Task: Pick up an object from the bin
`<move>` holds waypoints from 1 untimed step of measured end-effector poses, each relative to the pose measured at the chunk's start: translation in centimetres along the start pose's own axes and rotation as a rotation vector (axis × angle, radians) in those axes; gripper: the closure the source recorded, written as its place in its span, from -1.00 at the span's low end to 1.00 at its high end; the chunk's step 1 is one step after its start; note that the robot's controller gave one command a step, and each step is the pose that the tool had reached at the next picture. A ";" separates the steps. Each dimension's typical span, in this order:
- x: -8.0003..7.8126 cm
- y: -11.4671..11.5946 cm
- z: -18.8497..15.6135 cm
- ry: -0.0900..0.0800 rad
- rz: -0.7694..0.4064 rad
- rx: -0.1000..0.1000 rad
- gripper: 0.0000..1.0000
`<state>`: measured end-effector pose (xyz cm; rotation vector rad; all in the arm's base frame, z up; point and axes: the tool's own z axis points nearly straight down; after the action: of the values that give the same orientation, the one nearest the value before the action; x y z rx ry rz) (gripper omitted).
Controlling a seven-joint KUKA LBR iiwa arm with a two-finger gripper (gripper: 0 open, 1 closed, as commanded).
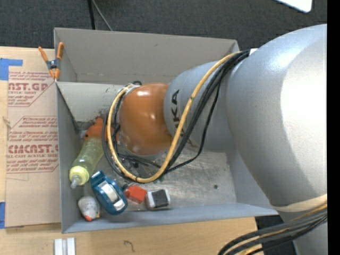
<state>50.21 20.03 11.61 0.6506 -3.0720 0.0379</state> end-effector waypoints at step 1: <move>0.4 1.1 -1.6 -0.008 -0.012 -0.022 -1.00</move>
Offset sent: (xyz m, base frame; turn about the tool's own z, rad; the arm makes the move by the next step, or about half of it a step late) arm 0.0000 0.0000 0.0000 0.0000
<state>49.44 20.89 13.19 0.6699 -3.0709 0.0022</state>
